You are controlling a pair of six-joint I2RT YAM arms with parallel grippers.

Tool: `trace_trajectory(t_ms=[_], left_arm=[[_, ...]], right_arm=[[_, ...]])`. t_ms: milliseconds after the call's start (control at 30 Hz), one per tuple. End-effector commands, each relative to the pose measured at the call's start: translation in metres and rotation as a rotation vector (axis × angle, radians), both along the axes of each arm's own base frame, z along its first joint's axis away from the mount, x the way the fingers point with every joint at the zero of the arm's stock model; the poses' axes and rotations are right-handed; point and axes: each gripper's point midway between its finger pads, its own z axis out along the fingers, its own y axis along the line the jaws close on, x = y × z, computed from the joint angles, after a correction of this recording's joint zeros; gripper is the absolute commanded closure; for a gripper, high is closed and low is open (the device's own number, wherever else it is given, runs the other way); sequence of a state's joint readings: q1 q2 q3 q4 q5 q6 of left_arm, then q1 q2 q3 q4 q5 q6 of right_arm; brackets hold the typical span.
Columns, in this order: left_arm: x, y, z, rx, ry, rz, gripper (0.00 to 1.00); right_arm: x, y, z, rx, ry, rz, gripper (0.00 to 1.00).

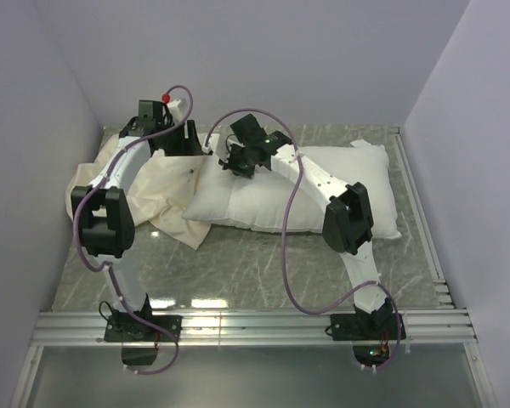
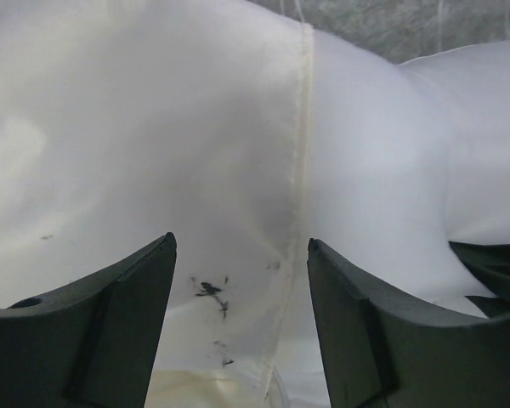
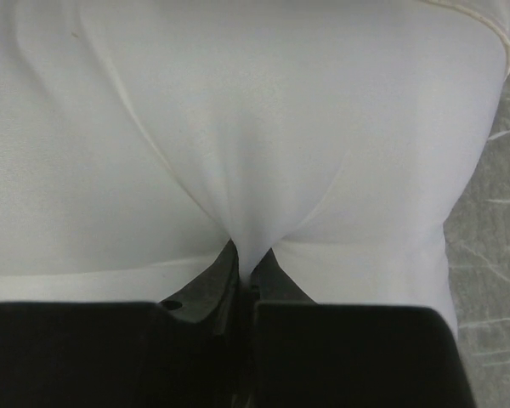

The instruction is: Put the pillow into the pillowcase

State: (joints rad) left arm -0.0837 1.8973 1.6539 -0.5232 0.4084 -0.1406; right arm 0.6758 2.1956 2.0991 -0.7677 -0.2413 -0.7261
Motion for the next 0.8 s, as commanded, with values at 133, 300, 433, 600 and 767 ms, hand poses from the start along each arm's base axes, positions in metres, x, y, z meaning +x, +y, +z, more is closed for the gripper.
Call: trace_trajectory(t_ms=[133, 300, 433, 600, 767], left_arm=[[0.002, -0.022, 0.031, -0.168, -0.032, -0.089, 0.26], [0.01, -0.022, 0.023, -0.164, -0.007, -0.075, 0.33], [0.02, -0.023, 0.012, -0.165, 0.015, -0.07, 0.35], [0.022, -0.026, 0.014, -0.177, 0.011, -0.093, 0.35], [0.02, -0.026, 0.007, -0.165, 0.027, -0.112, 0.58]], right_arm=[[-0.015, 0.002, -0.012, -0.035, 0.017, 0.057, 1.0], [-0.021, 0.005, -0.011, -0.031, 0.003, 0.076, 1.0], [-0.026, 0.01, -0.012, -0.035, -0.001, 0.089, 1.0], [-0.034, 0.014, -0.018, -0.05, 0.003, 0.115, 1.0], [-0.046, 0.011, -0.022, -0.067, -0.013, 0.148, 1.0]])
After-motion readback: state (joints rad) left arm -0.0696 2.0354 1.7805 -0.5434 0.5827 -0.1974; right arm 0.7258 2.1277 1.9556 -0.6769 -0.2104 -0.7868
